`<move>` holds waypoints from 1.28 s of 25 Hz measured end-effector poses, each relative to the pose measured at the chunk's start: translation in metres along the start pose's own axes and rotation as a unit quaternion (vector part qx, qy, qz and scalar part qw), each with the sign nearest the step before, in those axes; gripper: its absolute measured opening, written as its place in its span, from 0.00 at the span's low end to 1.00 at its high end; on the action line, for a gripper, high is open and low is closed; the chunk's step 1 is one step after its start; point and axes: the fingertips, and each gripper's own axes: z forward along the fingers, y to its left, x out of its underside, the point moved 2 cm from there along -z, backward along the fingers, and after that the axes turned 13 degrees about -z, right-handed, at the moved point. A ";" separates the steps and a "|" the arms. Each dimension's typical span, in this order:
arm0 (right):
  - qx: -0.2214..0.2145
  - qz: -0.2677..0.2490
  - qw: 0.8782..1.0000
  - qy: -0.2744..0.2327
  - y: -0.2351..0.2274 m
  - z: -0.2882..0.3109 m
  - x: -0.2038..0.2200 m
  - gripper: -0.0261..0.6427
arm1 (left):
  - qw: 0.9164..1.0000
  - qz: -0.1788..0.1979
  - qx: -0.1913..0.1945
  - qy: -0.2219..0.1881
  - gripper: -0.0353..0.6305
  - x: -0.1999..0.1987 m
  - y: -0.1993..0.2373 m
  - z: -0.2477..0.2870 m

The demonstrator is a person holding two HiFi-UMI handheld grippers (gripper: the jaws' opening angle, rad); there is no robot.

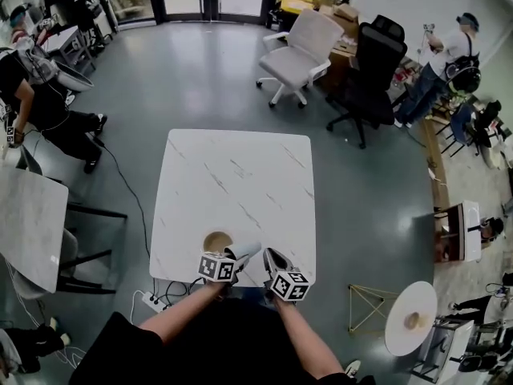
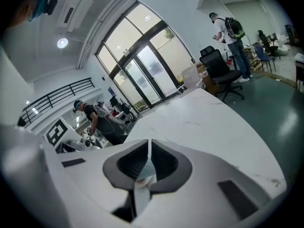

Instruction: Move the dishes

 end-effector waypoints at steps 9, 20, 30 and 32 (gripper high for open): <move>-0.002 -0.027 0.999 0.047 -0.048 0.018 0.006 0.09 | 0.995 0.022 -0.097 -0.003 0.11 -0.017 -0.001 0.040; -0.042 -0.104 0.991 0.069 -0.061 0.044 -0.014 0.09 | 0.982 0.097 -0.160 0.034 0.11 -0.026 -0.020 0.082; -0.038 -0.040 0.990 0.129 -0.084 0.047 0.013 0.09 | 0.944 0.232 -0.221 0.081 0.15 -0.021 -0.012 0.100; -0.032 -0.030 0.991 0.127 -0.089 0.046 0.012 0.09 | 0.933 0.257 -0.232 0.097 0.15 -0.019 -0.013 0.102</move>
